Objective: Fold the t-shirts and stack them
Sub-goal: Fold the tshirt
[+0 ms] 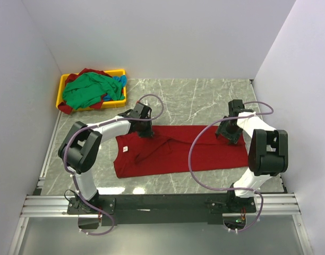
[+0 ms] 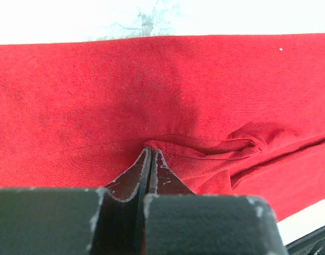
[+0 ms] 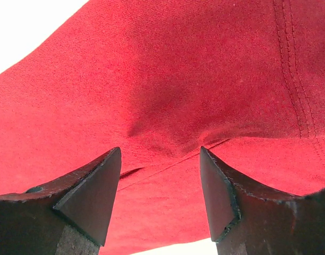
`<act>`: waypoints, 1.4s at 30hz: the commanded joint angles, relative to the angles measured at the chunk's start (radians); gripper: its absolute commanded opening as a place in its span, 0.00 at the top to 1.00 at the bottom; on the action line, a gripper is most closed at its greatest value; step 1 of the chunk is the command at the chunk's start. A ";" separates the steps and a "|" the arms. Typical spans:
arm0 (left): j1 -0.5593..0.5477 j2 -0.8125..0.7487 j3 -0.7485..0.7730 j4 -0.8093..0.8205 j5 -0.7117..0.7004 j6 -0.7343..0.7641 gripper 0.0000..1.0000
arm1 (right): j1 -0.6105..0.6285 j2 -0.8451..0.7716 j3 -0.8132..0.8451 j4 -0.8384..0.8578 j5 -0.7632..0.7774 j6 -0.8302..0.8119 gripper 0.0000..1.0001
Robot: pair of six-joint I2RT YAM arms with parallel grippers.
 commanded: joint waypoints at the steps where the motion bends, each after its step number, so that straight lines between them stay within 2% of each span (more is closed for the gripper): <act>1: -0.010 -0.036 0.001 0.016 0.012 -0.016 1.00 | -0.006 -0.052 0.002 0.012 0.007 0.004 0.33; 18: -0.119 -0.194 -0.111 -0.028 0.027 -0.150 1.00 | -0.006 -0.103 -0.061 0.030 -0.008 -0.005 0.33; 29: -0.207 -0.230 -0.125 -0.073 0.039 -0.202 0.98 | -0.004 -0.133 -0.112 0.042 -0.018 -0.016 0.33; 32: -0.237 -0.221 -0.116 -0.085 0.033 -0.216 0.90 | -0.004 -0.138 -0.119 0.044 -0.018 -0.019 0.33; 33: -0.251 -0.221 -0.112 -0.090 0.030 -0.217 0.80 | -0.004 -0.138 -0.121 0.044 -0.019 -0.017 0.33; 35: -0.267 -0.219 -0.107 -0.094 0.029 -0.224 0.70 | -0.004 -0.141 -0.125 0.045 -0.021 -0.017 0.33; 36: -0.283 -0.221 -0.099 -0.099 0.026 -0.224 0.60 | -0.006 -0.141 -0.125 0.045 -0.021 -0.017 0.33; 42: -0.305 -0.247 -0.047 -0.143 -0.013 -0.234 0.36 | -0.001 -0.162 -0.127 0.042 -0.005 -0.026 0.33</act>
